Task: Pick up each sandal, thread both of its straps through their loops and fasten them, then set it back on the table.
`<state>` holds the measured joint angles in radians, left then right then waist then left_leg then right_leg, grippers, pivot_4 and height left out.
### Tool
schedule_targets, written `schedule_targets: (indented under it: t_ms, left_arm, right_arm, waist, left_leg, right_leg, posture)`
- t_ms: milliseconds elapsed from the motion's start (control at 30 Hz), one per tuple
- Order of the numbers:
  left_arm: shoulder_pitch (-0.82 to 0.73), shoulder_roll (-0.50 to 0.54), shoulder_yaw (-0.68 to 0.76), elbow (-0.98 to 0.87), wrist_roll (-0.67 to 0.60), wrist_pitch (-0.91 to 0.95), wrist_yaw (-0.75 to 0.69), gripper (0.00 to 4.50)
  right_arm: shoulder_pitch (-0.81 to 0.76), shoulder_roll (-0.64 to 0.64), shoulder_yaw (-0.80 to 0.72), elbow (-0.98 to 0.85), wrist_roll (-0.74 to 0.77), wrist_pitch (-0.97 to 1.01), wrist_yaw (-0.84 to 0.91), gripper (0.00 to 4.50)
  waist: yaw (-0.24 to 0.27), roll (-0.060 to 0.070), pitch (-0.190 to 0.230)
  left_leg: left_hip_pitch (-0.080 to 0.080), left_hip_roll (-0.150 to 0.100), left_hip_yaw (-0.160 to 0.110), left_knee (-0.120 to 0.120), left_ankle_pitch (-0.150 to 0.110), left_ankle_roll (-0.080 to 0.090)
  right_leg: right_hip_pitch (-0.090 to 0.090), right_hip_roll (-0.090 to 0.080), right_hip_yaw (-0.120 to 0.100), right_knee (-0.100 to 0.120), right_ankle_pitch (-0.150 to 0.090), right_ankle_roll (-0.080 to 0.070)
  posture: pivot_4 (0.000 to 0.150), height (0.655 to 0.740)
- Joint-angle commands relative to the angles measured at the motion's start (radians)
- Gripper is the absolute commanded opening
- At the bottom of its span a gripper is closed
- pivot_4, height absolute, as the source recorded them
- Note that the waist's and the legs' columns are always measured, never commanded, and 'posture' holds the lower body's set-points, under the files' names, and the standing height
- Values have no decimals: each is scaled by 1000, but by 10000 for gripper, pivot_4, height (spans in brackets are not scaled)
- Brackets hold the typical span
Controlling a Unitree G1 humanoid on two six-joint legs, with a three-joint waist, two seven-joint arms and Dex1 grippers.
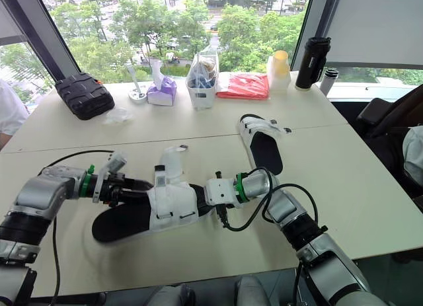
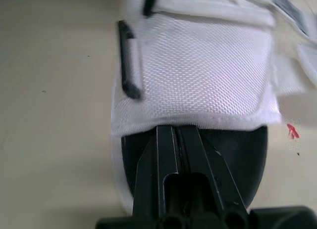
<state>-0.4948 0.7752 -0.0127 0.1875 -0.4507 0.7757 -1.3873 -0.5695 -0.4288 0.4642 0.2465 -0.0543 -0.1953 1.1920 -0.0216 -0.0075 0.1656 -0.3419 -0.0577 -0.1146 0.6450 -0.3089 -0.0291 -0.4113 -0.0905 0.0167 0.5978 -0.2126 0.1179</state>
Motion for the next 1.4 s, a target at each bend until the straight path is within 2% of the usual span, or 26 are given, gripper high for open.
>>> schedule_targets:
  t_ms: [33, 300, 400, 500, 600, 733, 867, 967, 1100, 1267, 1400]
  left_arm:
    - [15, 48, 72, -64, -96, 63, -34, 26235]
    - [99, 95, 76, -101, -104, 36, -23, 26235]
    - [61, 30, 145, -85, -183, 100, 47, 26235]
    - [-24, -83, 212, -39, -247, 165, 183, 26235]
    - [-81, -170, 248, 11, -248, 172, 304, 26235]
    - [-159, -259, 212, 112, -185, 120, 429, 26235]
    - [-199, -285, 173, 181, -129, 55, 453, 26235]
    - [-225, -293, 184, 201, -160, 88, 432, 26235]
    - [-201, -255, 157, 146, -165, 116, 374, 26235]
    - [-110, -156, 61, 93, -48, -47, 290, 26235]
    - [-91, -143, 39, 79, -27, -89, 278, 26235]
  right_arm:
    - [31, -2, 46, 25, -41, 20, 10, 0]
    - [31, 0, 45, 22, -40, 26, 10, 0]
    - [34, 0, 48, 23, -42, 22, 10, 0]
    - [33, 4, 49, 24, -43, 24, 10, 0]
    - [31, 8, 49, 27, -44, 25, 8, 0]
    - [30, 13, 50, 29, -47, 25, 6, 0]
    - [33, 16, 50, 25, -47, 31, 1, 0]
    - [39, 14, 53, 19, -51, 31, -2, 0]
    - [47, 8, 53, 10, -49, 35, -4, 0]
    - [54, 3, 54, -1, -47, 42, -7, 0]
    - [56, 2, 56, -2, -47, 40, -5, 0]
  waist:
    - [-2, 0, 0]
    - [-2, 0, 1]
    - [1, 0, 1]
    - [5, -1, 1]
    - [0, -2, 0]
    - [-6, -2, 0]
    - [-11, -2, 1]
    - [-13, -2, 1]
    - [-19, -2, 1]
    - [-21, -2, 1]
    - [-15, -2, 1]
  left_leg:
    - [0, 0, 0, 0, 0, 0]
    - [-2, 0, 0, 0, 0, -1]
    - [-2, 0, 0, 0, 0, -1]
    - [-2, 0, 0, 0, 0, -1]
    - [-1, 0, -1, 1, 0, -2]
    - [-1, 0, 0, 0, 0, -4]
    - [-1, 0, 0, 0, -1, -6]
    - [-1, 0, 0, 1, -1, -6]
    - [-2, 0, 0, 0, -1, -6]
    - [-2, 0, 0, 0, -1, -7]
    - [-2, 0, 0, 1, -2, -8]
  right_leg:
    - [0, 0, 0, 0, 0, 0]
    - [-3, 0, 0, 0, 0, 0]
    - [-3, 1, 1, 0, 0, -1]
    - [-2, 1, 0, 0, 0, -1]
    - [-1, 1, 0, 0, 1, -1]
    - [-2, 3, 1, 0, 1, -1]
    - [-2, 2, 1, 0, 1, -2]
    - [-2, 2, 1, 0, 1, -2]
    - [-2, 2, 1, 0, 1, -2]
    - [-3, 2, 1, 0, 1, -2]
    - [-2, 2, 1, 0, 1, -2]
  posture:
    - [1500, 7400]
    - [1500, 7400]
    - [1500, 7400]
    - [1500, 7400]
    - [1500, 7400]
    - [1500, 7400]
    - [1500, 7400]
    - [1500, 7400]
    - [1500, 7400]
    - [1500, 7400]
    - [1500, 7400]
